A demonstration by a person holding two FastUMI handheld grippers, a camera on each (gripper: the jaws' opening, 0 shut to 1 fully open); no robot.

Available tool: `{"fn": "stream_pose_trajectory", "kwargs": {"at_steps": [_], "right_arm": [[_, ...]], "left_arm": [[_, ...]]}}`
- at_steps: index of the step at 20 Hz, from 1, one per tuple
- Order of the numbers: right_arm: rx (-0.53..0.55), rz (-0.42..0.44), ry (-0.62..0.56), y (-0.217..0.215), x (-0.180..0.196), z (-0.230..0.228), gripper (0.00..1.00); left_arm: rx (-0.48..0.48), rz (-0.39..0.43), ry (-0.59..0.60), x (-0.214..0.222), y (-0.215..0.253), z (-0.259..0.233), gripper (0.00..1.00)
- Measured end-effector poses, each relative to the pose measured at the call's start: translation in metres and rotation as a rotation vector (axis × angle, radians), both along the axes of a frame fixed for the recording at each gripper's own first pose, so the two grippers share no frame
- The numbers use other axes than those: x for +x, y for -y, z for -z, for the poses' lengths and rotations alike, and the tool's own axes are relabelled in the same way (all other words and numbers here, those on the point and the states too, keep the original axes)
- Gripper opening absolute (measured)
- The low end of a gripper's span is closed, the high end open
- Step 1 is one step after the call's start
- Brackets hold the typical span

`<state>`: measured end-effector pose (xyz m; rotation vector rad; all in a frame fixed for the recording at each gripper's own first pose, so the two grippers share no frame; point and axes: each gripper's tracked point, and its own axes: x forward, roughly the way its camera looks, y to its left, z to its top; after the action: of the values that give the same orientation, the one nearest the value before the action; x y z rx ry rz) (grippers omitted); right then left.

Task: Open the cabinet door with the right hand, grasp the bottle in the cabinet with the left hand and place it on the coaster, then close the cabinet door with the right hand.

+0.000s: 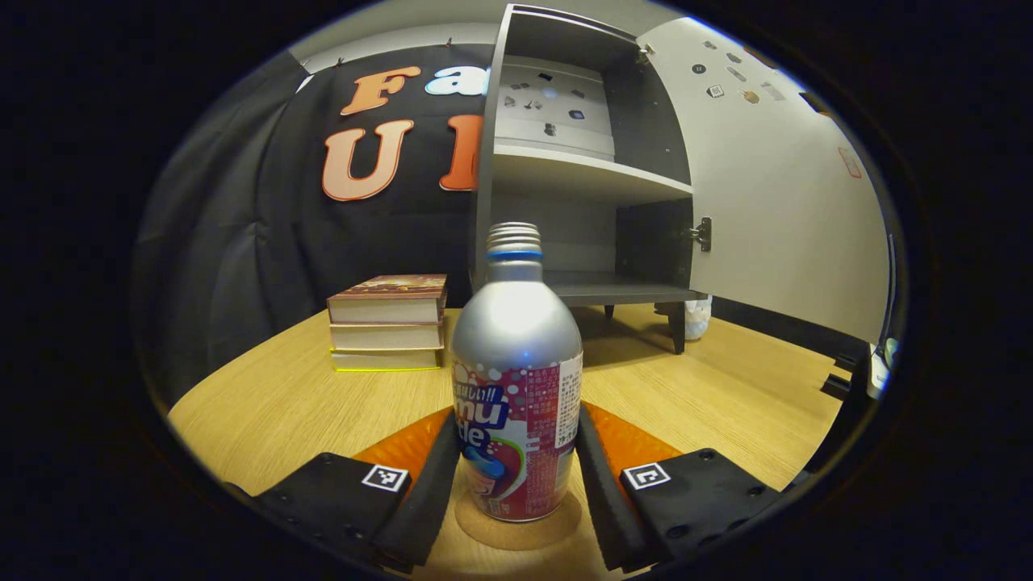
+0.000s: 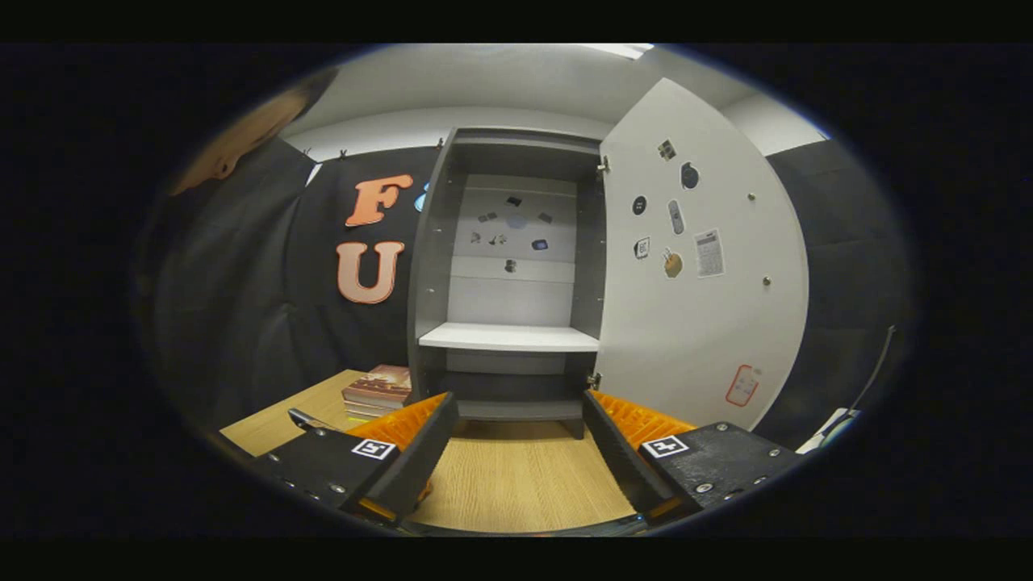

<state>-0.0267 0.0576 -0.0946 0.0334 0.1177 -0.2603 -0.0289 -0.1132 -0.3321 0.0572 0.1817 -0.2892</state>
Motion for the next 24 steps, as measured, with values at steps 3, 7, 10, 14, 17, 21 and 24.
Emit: {"fn": "stream_pose_trajectory", "kwargs": {"at_steps": [3,7,10,14,17,21,24], "right_arm": [[0.009,0.012,0.003,0.006,0.001,-0.001,0.95],[0.013,0.016,0.002,0.009,0.000,0.000,0.95],[0.016,0.010,-0.011,0.006,-0.001,0.006,0.95],[0.024,-0.014,-0.024,-0.002,0.000,0.009,0.95],[0.019,-0.026,-0.029,-0.006,0.001,0.010,0.95],[0.022,-0.035,-0.035,-0.009,-0.001,0.012,0.95],[0.037,-0.032,-0.041,-0.009,-0.003,0.015,0.95]], "left_arm": [[0.028,0.011,-0.010,-0.007,-0.001,0.003,0.81],[0.045,0.006,-0.004,-0.018,-0.005,0.000,0.82],[0.062,0.014,0.002,-0.024,-0.004,-0.001,0.81],[0.061,0.023,0.016,-0.027,-0.004,-0.001,0.82],[0.065,0.023,0.012,-0.030,-0.003,0.000,0.84],[0.068,0.012,-0.010,-0.030,-0.004,0.006,0.86],[0.061,0.013,-0.027,-0.031,-0.003,0.009,0.89]]}}
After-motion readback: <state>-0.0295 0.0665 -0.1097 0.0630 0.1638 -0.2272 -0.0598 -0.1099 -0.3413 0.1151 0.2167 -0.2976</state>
